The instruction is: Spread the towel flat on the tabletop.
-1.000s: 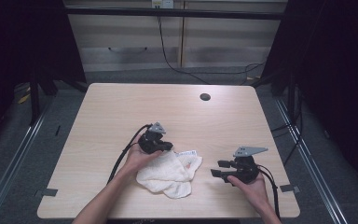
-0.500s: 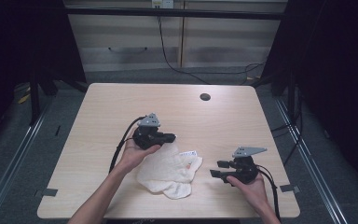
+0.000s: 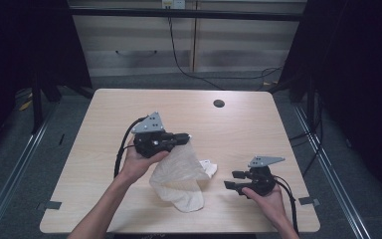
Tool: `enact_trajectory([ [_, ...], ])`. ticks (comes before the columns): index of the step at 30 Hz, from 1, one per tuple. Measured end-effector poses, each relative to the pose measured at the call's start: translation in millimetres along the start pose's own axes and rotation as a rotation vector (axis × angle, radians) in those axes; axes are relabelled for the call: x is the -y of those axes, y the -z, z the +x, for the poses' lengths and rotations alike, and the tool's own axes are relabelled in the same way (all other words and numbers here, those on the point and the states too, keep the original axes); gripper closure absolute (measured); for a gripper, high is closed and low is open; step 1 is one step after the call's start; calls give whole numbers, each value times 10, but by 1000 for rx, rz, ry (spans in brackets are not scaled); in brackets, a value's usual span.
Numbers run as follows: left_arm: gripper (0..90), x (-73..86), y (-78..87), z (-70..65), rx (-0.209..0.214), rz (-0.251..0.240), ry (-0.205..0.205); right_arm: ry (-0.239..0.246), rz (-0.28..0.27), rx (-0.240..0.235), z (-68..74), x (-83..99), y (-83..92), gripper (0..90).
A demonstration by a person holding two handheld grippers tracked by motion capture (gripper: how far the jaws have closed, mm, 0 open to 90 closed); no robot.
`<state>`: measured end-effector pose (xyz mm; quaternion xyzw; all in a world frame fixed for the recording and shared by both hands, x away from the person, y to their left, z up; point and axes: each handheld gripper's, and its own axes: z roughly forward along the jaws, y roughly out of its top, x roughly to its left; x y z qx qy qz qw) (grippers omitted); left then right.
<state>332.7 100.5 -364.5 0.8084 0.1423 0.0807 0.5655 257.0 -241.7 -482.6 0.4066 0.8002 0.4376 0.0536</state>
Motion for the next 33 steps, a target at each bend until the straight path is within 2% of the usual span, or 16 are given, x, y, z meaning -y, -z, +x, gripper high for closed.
enact_trajectory([
  [7,861,-244,115,-18,-25,-26,-20,1,-6,1,5,-34,-8,428],
  [10,861,-273,230,15,-61,-24,-17,7,0,-1,10,-28,-17,427],
  [11,861,-245,269,47,-83,-24,-2,12,0,-1,10,-26,-17,427],
  [14,861,-76,383,191,-152,-5,40,10,5,3,18,-20,-13,427],
  [20,860,346,605,504,-255,16,157,8,8,5,6,-38,-45,427],
  [23,860,539,734,640,-303,29,202,8,8,4,6,-67,-72,427],
  [27,860,730,852,779,-340,46,250,24,7,1,-14,-129,-144,426],
  [29,861,802,891,836,-348,37,280,26,5,-3,-23,-171,-183,426],
  [33,860,947,889,904,-358,56,318,43,10,-4,-65,-296,-285,439],
])
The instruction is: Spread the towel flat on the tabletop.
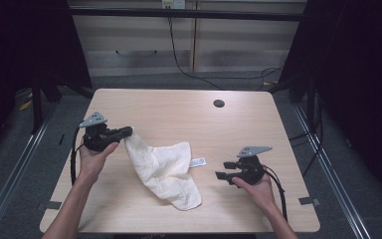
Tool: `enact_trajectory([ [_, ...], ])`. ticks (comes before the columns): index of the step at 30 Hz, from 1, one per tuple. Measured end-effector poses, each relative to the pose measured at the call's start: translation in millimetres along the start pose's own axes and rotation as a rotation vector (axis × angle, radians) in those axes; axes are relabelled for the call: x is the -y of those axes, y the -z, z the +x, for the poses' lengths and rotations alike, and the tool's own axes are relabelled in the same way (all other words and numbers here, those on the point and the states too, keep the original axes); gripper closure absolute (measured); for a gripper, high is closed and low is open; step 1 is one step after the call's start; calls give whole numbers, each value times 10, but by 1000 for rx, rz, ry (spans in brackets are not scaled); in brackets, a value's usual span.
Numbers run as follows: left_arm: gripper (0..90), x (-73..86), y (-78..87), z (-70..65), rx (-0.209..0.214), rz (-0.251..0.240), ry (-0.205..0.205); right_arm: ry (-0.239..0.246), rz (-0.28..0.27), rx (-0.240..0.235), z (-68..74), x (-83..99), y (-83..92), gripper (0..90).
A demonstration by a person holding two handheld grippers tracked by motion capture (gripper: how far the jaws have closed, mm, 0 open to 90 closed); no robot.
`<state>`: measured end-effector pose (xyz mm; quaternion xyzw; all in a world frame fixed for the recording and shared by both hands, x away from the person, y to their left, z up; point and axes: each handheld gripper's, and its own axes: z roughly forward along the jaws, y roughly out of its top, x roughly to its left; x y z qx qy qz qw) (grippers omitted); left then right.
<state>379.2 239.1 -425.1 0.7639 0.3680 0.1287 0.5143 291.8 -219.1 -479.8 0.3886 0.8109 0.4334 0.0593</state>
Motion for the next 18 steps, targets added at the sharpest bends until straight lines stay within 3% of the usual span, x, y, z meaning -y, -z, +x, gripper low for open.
enact_trajectory([
  [3,859,63,-40,34,-5,19,10,22,-9,-4,-83,-224,-160,462],
  [5,859,85,-52,52,-6,27,9,19,-11,-5,-93,-273,-198,474],
  [10,857,147,-76,105,-5,36,20,40,-22,-37,-201,-578,-544,554],
  [18,857,208,-84,176,9,38,40,24,24,-66,-354,-803,-1085,626],
])
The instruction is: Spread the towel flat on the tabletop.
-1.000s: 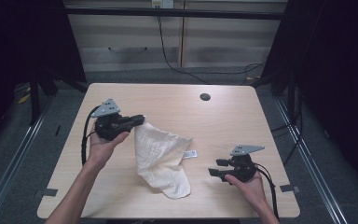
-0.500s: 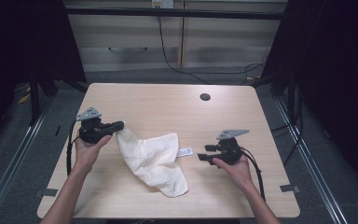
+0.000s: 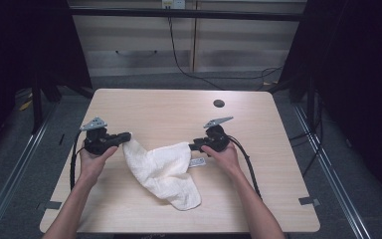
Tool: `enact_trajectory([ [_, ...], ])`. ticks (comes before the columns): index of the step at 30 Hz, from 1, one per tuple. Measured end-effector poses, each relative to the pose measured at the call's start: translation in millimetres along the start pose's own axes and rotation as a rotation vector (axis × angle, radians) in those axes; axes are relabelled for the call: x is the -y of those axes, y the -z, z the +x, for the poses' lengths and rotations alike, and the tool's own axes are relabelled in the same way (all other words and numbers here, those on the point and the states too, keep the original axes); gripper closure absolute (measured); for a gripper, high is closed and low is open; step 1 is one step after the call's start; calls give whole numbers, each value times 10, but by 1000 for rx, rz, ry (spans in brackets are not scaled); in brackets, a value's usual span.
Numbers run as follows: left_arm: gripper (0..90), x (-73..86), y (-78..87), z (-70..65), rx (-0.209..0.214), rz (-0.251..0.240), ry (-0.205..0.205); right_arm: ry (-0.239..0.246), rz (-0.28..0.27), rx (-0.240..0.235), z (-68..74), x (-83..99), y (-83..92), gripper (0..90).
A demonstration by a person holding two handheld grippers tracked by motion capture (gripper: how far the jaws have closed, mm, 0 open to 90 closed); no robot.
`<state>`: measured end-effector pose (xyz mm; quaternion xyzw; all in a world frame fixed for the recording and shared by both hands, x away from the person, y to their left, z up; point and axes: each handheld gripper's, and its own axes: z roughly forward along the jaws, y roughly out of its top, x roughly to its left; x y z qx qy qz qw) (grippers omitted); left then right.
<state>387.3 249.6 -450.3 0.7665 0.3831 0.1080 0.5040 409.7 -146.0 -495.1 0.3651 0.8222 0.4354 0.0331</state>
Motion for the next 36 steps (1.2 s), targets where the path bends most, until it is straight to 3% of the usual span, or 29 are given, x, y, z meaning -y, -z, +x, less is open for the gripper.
enact_trajectory([
  [7,856,22,6,43,-7,-3,12,-11,15,12,-79,-79,-218,649],
  [11,856,22,6,49,-6,-4,15,0,31,28,-79,-77,-275,620],
  [16,855,24,-2,46,-6,-4,18,25,35,38,-74,-77,-308,661],
  [22,855,25,2,55,-5,-3,18,33,35,15,-25,-56,-332,843],
  [25,855,23,7,55,-3,-6,18,16,26,-6,-13,-43,-334,872],
  [30,855,8,23,71,1,-23,31,-7,-38,-31,4,-118,-157,876],
  [36,857,-70,66,-1,15,-62,20,4,-104,-9,4,-237,221,878],
])
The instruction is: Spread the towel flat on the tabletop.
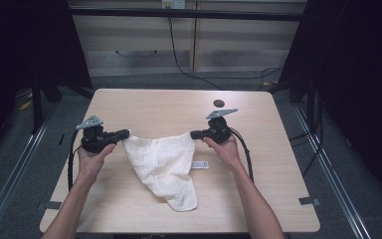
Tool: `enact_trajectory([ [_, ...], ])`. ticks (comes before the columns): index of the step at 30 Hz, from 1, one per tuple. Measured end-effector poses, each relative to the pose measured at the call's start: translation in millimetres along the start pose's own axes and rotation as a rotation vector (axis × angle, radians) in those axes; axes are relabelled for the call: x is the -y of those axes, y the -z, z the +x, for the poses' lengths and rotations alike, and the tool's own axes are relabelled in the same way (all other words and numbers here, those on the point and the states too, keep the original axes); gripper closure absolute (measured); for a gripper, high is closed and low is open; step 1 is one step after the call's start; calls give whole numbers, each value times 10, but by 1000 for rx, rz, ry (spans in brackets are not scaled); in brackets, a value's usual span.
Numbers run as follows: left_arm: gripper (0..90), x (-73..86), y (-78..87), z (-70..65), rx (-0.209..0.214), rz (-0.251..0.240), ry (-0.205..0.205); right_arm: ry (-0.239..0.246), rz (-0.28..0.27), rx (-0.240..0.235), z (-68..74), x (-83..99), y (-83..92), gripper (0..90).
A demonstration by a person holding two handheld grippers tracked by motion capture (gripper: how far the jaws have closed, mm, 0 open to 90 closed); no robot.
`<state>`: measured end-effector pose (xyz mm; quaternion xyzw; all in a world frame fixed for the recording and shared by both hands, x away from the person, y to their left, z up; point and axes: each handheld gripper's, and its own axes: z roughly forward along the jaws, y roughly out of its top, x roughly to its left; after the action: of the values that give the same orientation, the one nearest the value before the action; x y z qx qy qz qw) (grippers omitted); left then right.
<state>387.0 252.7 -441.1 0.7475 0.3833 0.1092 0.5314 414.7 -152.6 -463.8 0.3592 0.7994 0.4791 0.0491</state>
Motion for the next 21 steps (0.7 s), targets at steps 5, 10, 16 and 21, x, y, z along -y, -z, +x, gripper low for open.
enact_trajectory([
  [5,857,-128,54,-126,28,-36,-30,15,-49,10,49,-95,293,878],
  [10,858,-271,145,-277,54,-94,-53,33,-83,21,105,-189,540,878],
  [16,858,-415,211,-452,78,-127,-94,49,-130,37,161,-327,855,878],
  [21,858,-552,254,-510,71,-142,-112,40,-189,39,165,-427,1114,878],
])
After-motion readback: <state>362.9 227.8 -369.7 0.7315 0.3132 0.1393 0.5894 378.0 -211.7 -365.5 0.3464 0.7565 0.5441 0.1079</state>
